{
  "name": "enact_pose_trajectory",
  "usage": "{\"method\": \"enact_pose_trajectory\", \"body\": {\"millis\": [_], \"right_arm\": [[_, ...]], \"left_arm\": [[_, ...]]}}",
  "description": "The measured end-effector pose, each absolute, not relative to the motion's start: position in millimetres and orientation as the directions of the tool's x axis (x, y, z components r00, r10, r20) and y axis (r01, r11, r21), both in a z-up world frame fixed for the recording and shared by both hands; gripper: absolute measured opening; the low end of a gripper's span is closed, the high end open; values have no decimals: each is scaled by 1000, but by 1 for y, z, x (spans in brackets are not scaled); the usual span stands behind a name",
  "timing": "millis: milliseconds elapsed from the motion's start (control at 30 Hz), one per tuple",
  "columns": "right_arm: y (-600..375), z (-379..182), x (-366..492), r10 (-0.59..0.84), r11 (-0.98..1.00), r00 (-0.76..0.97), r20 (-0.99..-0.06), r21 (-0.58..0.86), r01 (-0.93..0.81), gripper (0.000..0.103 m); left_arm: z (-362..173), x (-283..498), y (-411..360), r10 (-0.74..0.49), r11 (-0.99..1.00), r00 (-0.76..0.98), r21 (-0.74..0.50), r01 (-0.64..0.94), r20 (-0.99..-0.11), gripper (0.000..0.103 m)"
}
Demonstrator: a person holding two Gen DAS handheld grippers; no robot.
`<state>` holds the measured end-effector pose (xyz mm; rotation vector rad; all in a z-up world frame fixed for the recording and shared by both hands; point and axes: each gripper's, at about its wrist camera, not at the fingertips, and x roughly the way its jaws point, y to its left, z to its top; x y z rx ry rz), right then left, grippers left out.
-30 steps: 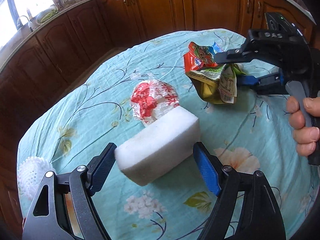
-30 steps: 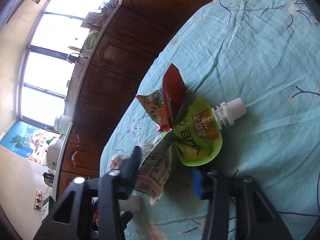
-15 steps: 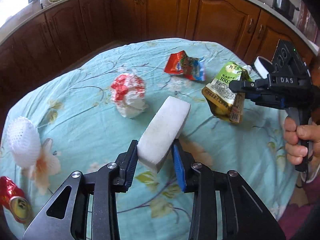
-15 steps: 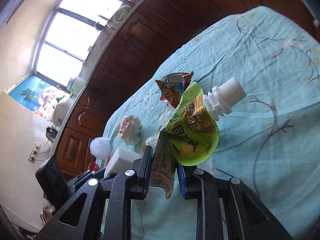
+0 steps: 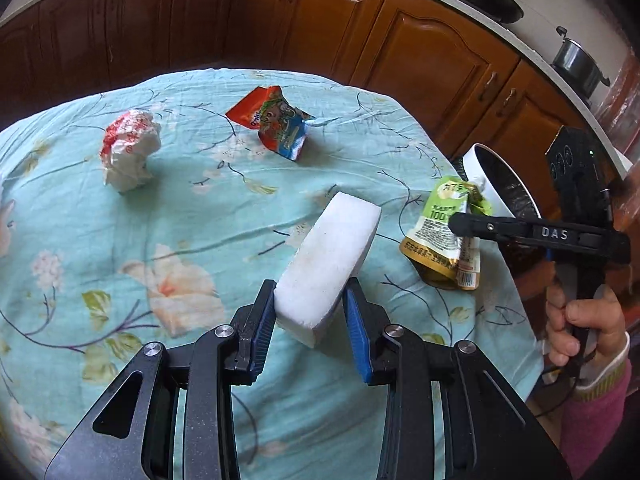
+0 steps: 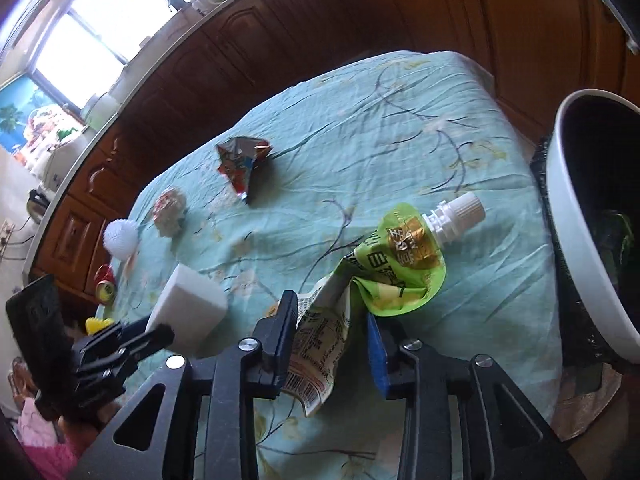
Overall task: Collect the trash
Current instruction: 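Carry the juice pouch and foam block with both tools over the bin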
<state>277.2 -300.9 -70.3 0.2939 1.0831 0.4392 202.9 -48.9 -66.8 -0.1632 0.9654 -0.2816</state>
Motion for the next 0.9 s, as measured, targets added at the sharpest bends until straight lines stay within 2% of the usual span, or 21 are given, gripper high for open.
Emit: {"method": "enact_pose_trajectory", "body": {"millis": [67, 100, 200, 333, 433, 500, 533, 567, 633, 800, 900], "right_arm": [[-305, -73, 272, 450, 889, 451, -771, 437, -139, 47], [-307, -74, 267, 439, 889, 481, -759, 445, -110, 55], [-313, -75, 249, 422, 872, 561, -712, 488, -37, 58], [-315, -76, 231, 376, 860, 641, -670, 510, 28, 60], [-310, -78, 233, 335, 874, 666, -666, 484, 45, 54], [-309, -84, 240, 352, 871, 643, -680, 490, 41, 44], [-308, -89, 243, 364, 867, 632, -684, 497, 38, 33], [-308, -91, 244, 373, 863, 632, -680, 504, 33, 33], [-309, -88, 242, 370, 870, 642, -671, 492, 13, 30], [-323, -71, 232, 377, 872, 672, -637, 488, -27, 26], [-336, -58, 222, 364, 879, 697, -618, 475, -38, 26]], "left_arm": [[-70, 202, -57, -291, 956, 545, -254, 144, -786, 34], [-70, 202, -60, -284, 958, 548, -250, 137, -787, 34], [-71, 202, -66, -265, 964, 553, -237, 123, -790, 35], [-70, 204, -69, -257, 966, 557, -226, 126, -789, 44], [-70, 207, -71, -236, 972, 571, -204, 120, -786, 52], [-71, 211, -72, -239, 971, 579, -205, 124, -780, 52], [-72, 212, -73, -239, 971, 583, -202, 129, -776, 51], [-73, 213, -74, -240, 971, 583, -199, 134, -776, 51], [-76, 215, -76, -269, 963, 576, -220, 155, -772, 38], [-73, 211, -86, -274, 962, 586, -210, 177, -763, 31], [-67, 210, -95, -294, 956, 589, -219, 197, -753, 30]]}}
